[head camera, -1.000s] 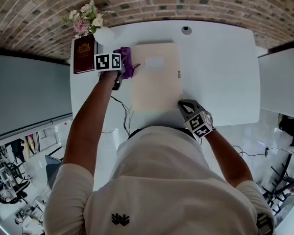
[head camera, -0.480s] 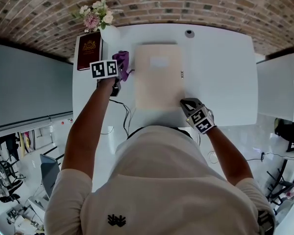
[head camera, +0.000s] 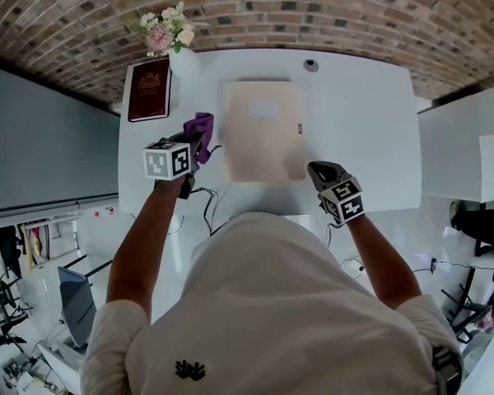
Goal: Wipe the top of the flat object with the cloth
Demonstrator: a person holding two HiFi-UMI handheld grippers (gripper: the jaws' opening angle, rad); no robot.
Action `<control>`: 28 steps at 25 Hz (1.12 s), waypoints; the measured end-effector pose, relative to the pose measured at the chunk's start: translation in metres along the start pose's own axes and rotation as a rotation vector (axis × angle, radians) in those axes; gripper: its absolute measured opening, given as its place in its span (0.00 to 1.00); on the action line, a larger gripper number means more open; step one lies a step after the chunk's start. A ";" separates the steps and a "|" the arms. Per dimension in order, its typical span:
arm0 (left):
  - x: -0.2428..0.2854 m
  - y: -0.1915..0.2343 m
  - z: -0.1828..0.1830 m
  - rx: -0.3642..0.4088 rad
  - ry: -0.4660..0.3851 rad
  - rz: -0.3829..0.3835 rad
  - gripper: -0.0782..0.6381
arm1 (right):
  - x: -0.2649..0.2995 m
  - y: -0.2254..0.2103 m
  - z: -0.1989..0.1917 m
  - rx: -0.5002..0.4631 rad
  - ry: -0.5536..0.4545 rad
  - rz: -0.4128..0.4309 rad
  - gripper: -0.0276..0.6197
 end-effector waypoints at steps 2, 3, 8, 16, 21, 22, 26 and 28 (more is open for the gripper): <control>-0.012 -0.010 -0.008 0.001 -0.023 -0.023 0.20 | -0.009 -0.003 0.007 0.035 -0.022 -0.027 0.09; -0.017 -0.015 -0.012 0.005 -0.033 -0.031 0.20 | -0.013 -0.003 0.010 0.045 -0.032 -0.038 0.09; -0.045 -0.033 -0.029 0.052 -0.050 -0.056 0.20 | -0.032 0.008 0.028 0.069 -0.079 -0.061 0.09; -0.067 -0.053 -0.042 0.093 -0.048 -0.095 0.20 | -0.046 0.016 0.044 0.085 -0.100 -0.086 0.09; -0.073 -0.060 -0.043 0.154 -0.029 -0.113 0.20 | -0.048 0.023 0.053 0.073 -0.114 -0.108 0.09; -0.074 -0.060 -0.043 0.164 -0.028 -0.117 0.20 | -0.047 0.024 0.054 0.070 -0.115 -0.112 0.09; -0.078 -0.061 -0.044 0.191 -0.023 -0.126 0.20 | -0.045 0.035 0.059 0.064 -0.125 -0.111 0.09; -0.080 -0.061 -0.044 0.203 -0.022 -0.127 0.20 | -0.045 0.039 0.061 0.059 -0.131 -0.110 0.09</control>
Point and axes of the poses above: the fingertips, and each gripper's own axes: x forward along the fingers, y to its left, z out of its top, the point moved 2 cm from there along -x, backward along the fingers, and after that the axes turned 8 degrees about -z, right-handed, at the moved point
